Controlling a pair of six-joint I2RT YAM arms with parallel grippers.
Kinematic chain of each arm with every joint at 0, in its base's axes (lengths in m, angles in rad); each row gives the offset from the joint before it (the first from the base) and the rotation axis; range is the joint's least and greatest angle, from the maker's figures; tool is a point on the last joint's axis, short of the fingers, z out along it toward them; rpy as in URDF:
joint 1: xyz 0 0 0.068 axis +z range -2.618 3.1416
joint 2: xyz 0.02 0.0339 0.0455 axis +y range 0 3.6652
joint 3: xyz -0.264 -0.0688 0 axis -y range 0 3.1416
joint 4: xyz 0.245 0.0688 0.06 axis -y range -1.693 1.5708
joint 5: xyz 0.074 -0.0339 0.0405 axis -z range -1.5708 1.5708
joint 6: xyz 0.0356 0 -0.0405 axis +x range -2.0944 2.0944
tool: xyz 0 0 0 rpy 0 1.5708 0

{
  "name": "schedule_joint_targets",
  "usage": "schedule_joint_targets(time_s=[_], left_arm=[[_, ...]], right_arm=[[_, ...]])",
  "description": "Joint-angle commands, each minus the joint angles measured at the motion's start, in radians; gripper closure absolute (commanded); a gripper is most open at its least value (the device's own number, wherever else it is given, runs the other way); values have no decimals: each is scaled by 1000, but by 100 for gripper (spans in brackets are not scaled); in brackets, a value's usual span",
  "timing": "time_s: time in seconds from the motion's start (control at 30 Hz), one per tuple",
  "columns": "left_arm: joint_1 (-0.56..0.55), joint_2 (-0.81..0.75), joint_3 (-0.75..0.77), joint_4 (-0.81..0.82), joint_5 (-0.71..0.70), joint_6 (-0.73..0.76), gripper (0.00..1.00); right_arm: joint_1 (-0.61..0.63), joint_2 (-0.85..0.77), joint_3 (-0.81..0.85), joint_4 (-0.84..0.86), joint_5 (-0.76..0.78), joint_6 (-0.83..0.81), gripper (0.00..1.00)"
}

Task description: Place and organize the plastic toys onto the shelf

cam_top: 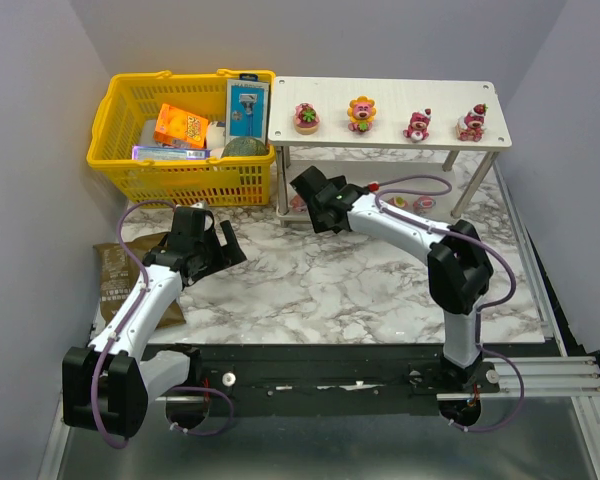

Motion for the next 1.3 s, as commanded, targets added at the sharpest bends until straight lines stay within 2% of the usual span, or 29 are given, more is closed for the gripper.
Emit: schedule_joint_targets(time_s=[0.0, 0.3, 0.43, 0.53, 0.57, 0.73, 0.97, 1.17, 1.27], left_arm=[[7, -13, 1, -3, -1, 8, 1], [7, -63, -1, 12, 8, 8, 1], [7, -68, 7, 11, 9, 0, 1], [7, -86, 13, 23, 14, -5, 1], [7, -94, 13, 25, 14, -8, 1], [7, -180, 17, 51, 17, -17, 1], [7, -251, 123, -12, -40, 0, 1], [7, -266, 221, -43, -70, 27, 1], [7, -263, 263, -48, -84, 32, 1]], right_arm=[[-2, -87, -77, 40, -2, -63, 21], [17, -242, -241, 127, -63, -194, 21], [22, -371, -356, 180, -128, -344, 21], [22, -519, -461, 184, -122, -472, 21], [22, -585, -479, 169, -113, -549, 21], [21, -815, -657, 80, 13, -726, 20], [22, -1151, -847, 48, 191, -989, 19], [21, -1355, -870, 97, 300, -1201, 19], [21, -1379, -851, 104, 302, -1281, 18]])
